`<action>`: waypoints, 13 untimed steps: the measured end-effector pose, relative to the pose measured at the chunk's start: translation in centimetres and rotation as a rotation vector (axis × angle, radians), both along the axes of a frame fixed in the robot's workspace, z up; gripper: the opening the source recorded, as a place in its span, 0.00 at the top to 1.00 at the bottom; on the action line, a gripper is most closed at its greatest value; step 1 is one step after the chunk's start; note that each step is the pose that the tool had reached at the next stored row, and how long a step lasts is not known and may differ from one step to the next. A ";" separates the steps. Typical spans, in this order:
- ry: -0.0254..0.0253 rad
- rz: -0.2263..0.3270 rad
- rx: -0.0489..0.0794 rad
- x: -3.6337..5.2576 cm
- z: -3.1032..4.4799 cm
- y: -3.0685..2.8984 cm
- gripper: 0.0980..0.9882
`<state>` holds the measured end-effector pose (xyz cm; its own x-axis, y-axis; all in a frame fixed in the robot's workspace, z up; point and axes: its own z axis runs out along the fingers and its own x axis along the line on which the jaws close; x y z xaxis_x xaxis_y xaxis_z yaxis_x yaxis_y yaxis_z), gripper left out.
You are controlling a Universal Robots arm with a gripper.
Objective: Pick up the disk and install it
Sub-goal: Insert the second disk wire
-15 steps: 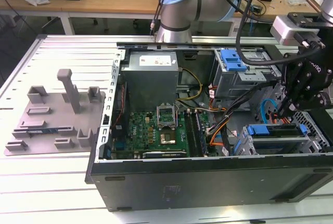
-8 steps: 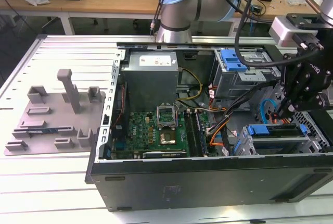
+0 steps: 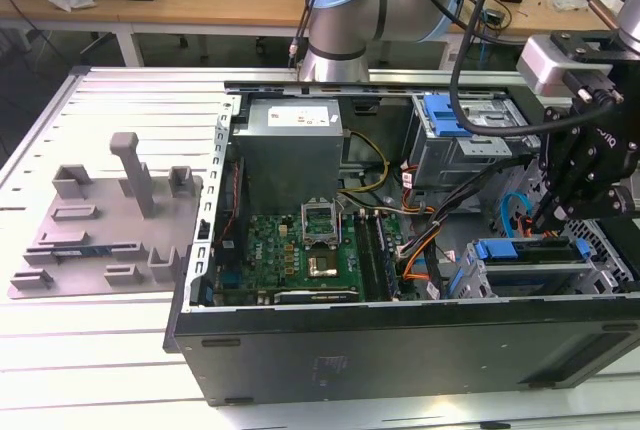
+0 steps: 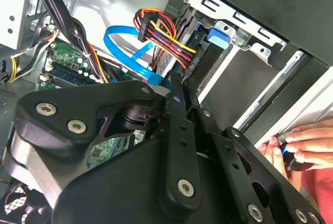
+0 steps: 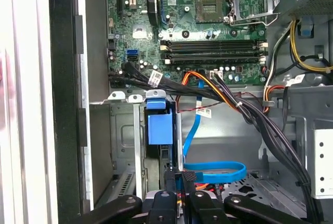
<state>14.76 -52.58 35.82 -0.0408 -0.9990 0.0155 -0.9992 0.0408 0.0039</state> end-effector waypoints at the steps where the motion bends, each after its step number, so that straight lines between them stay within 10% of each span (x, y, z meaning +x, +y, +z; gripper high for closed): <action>1: 0.0000 0.000 0.000 -0.01 0.00 0.00 0.93; 13: 0.0000 0.000 0.000 0.06 -0.04 -0.36 0.93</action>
<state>14.81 -52.95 35.79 -0.0408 -0.9991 0.0153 -0.9992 0.0408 0.0040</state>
